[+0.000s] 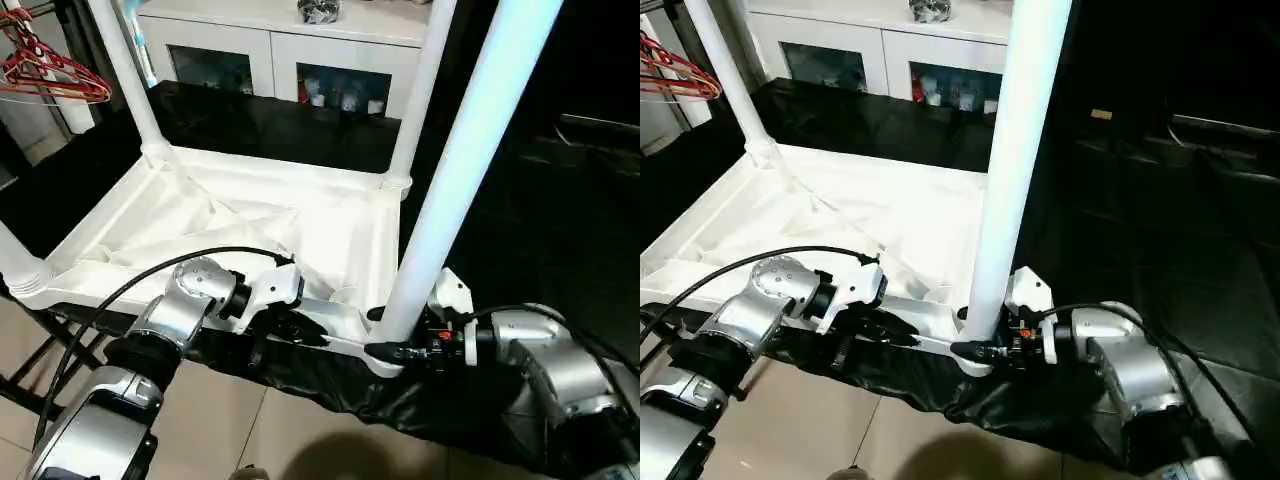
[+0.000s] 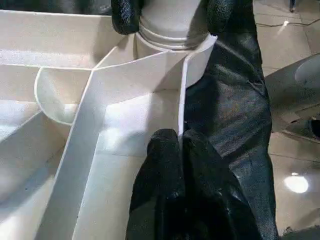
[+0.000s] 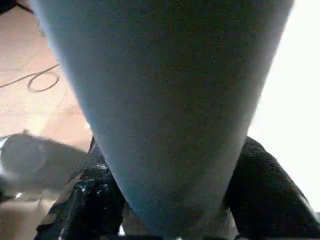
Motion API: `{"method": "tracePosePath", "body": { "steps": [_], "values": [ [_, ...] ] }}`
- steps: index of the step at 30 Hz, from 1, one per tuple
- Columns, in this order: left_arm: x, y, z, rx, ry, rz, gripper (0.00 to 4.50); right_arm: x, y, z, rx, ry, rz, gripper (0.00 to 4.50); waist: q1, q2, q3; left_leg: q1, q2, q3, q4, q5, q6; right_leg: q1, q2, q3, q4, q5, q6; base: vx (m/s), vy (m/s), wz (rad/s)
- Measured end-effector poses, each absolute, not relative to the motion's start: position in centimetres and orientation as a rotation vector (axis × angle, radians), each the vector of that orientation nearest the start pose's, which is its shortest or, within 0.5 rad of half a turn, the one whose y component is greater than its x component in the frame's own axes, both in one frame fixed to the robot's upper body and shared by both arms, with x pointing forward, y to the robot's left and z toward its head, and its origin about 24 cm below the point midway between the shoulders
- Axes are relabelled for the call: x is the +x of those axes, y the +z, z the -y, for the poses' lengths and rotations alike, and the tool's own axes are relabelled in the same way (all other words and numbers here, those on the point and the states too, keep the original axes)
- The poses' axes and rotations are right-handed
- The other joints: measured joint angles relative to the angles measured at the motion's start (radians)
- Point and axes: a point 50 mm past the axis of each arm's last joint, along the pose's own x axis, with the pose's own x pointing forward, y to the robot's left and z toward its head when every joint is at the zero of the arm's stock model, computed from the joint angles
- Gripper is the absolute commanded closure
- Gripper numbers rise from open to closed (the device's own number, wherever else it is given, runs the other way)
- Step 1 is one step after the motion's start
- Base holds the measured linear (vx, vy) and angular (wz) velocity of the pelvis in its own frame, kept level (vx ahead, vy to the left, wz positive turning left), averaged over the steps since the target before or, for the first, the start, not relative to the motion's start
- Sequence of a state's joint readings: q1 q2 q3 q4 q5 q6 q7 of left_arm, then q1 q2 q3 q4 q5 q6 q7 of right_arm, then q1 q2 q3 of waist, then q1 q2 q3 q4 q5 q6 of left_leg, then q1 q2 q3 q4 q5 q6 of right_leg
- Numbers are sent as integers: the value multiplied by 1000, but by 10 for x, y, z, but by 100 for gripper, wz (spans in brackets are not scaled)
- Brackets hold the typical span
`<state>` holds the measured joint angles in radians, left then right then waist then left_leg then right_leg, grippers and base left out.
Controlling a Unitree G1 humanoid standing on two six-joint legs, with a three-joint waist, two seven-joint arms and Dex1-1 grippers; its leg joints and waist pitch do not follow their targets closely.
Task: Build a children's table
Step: Rotate leg to tighten
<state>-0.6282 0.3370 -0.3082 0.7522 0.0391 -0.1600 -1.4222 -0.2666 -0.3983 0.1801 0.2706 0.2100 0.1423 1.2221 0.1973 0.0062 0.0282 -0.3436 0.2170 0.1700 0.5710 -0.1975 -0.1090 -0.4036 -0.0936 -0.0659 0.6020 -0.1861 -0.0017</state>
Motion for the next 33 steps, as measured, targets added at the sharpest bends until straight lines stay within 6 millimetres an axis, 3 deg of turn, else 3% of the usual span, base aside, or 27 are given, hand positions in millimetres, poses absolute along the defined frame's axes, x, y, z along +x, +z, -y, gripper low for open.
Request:
{"method": "tracePosePath", "body": {
  "steps": [6,13,18,23,25,28,29,33],
  "values": [
    [316,40,-118,456,-1432,-392,450,280,29,136,-39,1014,-237,241,-15,-9,0,13,-3,0,-8,2,-4,5,0,3,2,0,5,0,0,0],
    [324,37,-102,438,-1264,-377,450,307,26,127,-8,691,-222,255,-48,-15,-3,13,-7,-3,-14,2,-4,4,-1,3,0,0,5,0,0,0],
    [329,36,-81,428,-1123,-353,450,331,26,119,17,418,-235,255,-55,-17,-5,12,-8,-4,-14,2,-4,5,-1,4,-1,0,5,0,0,0],
    [330,38,-75,434,-1101,-339,450,335,28,118,12,365,-217,255,-53,-15,-6,11,-8,-3,-15,2,-4,4,-1,4,-1,-1,5,0,0,0],
    [330,38,-75,435,-1101,-338,450,335,28,118,16,364,-209,185,-54,-14,-6,11,-8,-3,-15,2,-4,5,-1,4,-2,-1,5,0,0,0],
    [331,38,-77,441,-1101,-336,450,335,28,116,30,392,-203,183,-55,-14,-5,11,-8,-2,-15,2,-4,4,-1,4,-2,-1,5,0,0,0],
    [330,39,-79,443,-1108,-335,450,334,28,116,38,410,-199,158,-55,-13,-5,11,-8,-2,-16,2,-4,4,-1,4,-2,-1,5,0,0,0],
    [330,40,-90,449,-1147,-335,450,327,29,118,33,529,-183,138,-58,-7,-2,11,-7,-3,-17,2,-4,4,0,4,-2,-1,5,0,0,0]
  ]
}}
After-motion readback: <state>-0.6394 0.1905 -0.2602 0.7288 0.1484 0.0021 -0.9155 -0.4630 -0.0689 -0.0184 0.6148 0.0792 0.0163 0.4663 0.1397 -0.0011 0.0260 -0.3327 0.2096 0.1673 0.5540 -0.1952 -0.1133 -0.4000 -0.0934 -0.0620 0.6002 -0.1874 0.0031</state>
